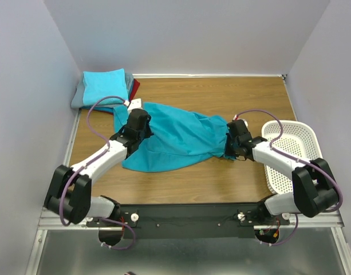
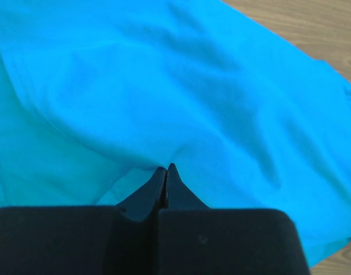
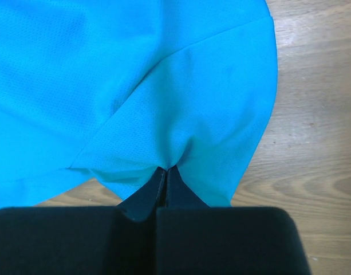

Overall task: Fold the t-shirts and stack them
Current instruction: Flatten the tshirt out

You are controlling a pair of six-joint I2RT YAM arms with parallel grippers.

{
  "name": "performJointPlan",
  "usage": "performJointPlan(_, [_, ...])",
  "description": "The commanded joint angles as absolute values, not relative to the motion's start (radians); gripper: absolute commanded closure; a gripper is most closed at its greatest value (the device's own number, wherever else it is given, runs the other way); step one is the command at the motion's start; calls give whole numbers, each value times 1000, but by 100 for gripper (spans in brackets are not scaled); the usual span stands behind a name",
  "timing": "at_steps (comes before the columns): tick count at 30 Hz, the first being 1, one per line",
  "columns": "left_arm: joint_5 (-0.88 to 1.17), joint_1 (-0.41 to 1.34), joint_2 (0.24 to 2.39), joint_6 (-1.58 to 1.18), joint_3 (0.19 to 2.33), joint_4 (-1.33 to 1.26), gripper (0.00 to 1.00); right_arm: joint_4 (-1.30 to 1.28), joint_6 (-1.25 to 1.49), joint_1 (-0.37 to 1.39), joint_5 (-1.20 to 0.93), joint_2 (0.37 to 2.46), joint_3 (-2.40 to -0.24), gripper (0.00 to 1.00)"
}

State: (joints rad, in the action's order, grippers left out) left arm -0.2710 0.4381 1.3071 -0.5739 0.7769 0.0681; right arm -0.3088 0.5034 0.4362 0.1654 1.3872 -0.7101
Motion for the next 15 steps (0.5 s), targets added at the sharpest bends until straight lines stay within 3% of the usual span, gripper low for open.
performJointPlan(1, [-287,488,1445,-506,866,97,100,-371,497,433,233,1355,-733,100])
performJointPlan(6, [-232,555,1676,-436,1003,94,99,-382,505,431,244,1354,-726,100])
performJointPlan(9, [-213,578,1713,-428,1045,97,81,-387,506,431,245,1358,-724,100])
performJointPlan(10, [-219,581,1706,-428,1037,97,66,-387,505,431,248,1359,-723,100])
performJointPlan(13, [-247,581,1648,-426,1002,94,49,-391,503,431,250,1361,-724,100])
performJointPlan(14, [-256,581,1600,-425,965,94,32,-391,502,431,250,1361,-727,100])
performJointPlan(15, [-264,581,1574,-425,944,92,28,-391,500,431,249,1359,-729,100])
